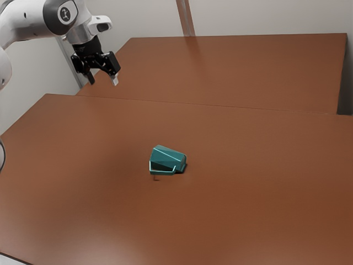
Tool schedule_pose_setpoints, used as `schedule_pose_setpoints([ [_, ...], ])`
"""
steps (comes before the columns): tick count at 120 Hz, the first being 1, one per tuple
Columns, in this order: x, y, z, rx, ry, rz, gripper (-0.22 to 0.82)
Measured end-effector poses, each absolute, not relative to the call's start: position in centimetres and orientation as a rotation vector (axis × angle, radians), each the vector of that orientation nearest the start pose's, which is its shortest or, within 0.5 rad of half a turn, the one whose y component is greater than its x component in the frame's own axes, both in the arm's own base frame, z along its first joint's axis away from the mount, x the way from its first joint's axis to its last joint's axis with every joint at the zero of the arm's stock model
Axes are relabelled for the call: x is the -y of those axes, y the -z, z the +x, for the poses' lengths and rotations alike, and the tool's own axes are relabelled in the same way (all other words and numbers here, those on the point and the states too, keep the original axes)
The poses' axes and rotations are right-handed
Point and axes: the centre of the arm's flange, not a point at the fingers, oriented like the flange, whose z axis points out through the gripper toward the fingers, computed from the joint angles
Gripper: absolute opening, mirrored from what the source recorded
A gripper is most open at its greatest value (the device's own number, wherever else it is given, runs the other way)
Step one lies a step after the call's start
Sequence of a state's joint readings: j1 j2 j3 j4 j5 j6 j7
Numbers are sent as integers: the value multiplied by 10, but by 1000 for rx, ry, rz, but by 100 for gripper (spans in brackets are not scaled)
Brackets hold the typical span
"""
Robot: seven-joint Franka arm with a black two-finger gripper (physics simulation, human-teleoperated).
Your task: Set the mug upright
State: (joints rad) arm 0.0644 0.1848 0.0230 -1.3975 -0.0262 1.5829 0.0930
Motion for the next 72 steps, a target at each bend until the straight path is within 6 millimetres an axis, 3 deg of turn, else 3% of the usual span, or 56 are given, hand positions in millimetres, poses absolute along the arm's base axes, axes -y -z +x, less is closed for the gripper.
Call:
schedule_pose_setpoints([
  [52,-50,-596,611,-3,-18,-3191,60],
  [60,-61,-588,611,39,-37,-3252,60],
  [72,-86,-557,605,137,-106,-3400,60],
])
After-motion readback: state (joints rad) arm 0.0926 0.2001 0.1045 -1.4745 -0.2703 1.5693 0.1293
